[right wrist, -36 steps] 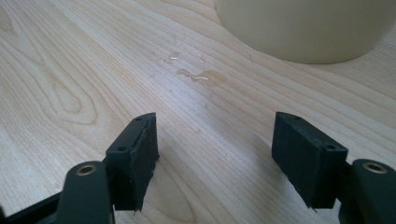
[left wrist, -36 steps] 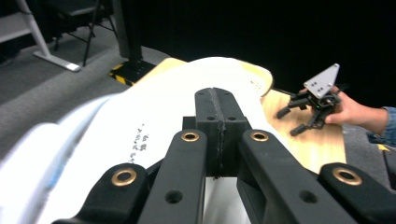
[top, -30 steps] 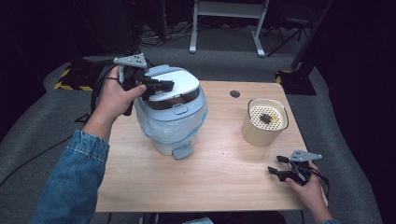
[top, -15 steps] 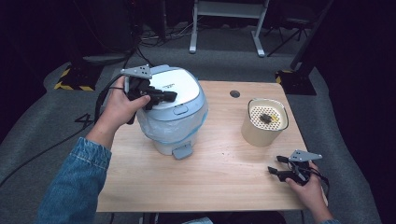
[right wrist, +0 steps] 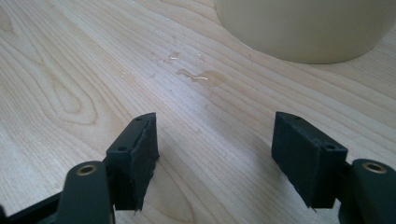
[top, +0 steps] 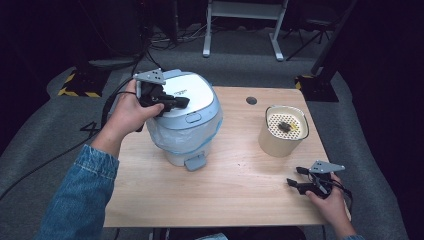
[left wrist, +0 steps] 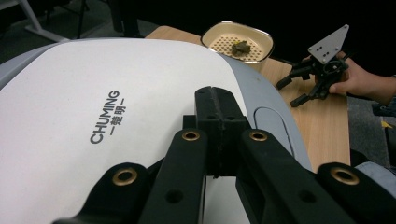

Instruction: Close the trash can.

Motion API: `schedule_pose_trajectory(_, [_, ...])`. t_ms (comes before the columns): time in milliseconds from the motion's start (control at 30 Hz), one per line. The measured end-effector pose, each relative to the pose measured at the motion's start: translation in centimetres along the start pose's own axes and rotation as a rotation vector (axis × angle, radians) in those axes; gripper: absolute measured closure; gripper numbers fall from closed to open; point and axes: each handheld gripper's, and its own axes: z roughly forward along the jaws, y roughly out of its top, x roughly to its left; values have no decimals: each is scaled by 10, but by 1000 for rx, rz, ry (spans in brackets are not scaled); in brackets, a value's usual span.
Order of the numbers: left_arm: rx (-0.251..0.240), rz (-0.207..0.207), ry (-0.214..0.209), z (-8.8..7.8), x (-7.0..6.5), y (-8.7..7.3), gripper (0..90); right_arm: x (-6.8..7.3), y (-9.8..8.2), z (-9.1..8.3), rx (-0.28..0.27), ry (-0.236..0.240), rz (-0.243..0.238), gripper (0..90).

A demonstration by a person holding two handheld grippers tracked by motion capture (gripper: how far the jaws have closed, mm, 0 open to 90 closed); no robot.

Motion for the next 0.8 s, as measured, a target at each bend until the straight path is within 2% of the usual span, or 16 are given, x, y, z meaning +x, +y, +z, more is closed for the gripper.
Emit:
schedule_pose_trajectory(167, [11,9,21,1,-2,1,900,0,0,0,0,0,0,319])
schedule_pose_trajectory(200, [30,19,37,2,-3,0,900,0,0,0,0,0,0,319])
schedule_pose_trajectory(300, [19,14,36,3,-3,-1,900,0,0,0,0,-1,1,323])
schedule_pose_trajectory(367, [3,29,36,3,-2,-2,900,0,0,0,0,-1,1,323])
schedule_pose_trajectory(467, [-4,57,65,2,-5,-3,900,0,0,0,0,-1,2,324])
schedule_pose_trajectory(500, [-7,46,74,1,-6,-2,878,0,0,0,0,0,2,324])
schedule_pose_trajectory(533, [-42,14,79,0,-8,-2,732,0,0,0,0,-1,2,324])
schedule_pose_trajectory(567, [-68,4,63,-3,-9,-2,653,0,0,0,0,-1,2,324])
schedule_pose_trajectory(600, [-80,-2,58,-5,-11,-2,630,0,0,0,0,-1,2,324])
schedule_pose_trajectory(700, [-113,17,71,-15,-18,-3,516,0,0,0,0,-1,2,324])
schedule_pose_trajectory(800, [-122,41,72,-24,-30,-6,460,0,0,0,0,-1,2,324])
